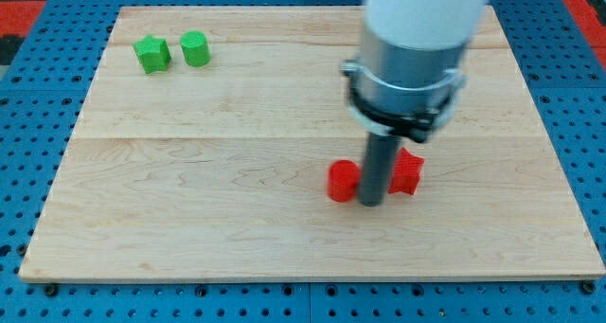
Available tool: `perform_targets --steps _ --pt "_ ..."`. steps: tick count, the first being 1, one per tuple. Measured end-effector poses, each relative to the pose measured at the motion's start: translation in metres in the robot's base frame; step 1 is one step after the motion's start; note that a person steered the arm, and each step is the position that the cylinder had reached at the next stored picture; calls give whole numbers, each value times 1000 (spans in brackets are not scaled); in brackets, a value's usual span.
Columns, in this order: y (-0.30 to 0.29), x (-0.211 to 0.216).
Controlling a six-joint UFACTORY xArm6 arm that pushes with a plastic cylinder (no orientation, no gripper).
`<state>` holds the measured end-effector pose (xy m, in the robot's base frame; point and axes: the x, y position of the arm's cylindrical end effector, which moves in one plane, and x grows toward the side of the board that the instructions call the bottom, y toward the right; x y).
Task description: Push the red circle left a bit and down
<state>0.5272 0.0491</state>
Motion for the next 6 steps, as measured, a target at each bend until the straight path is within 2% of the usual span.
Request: perform_targets --steps 1,2,3,4,6 --pt "-74 -3" --pt "-68 -3" --pt "-9 2" --pt "-21 -34" --pt "-99 -52"
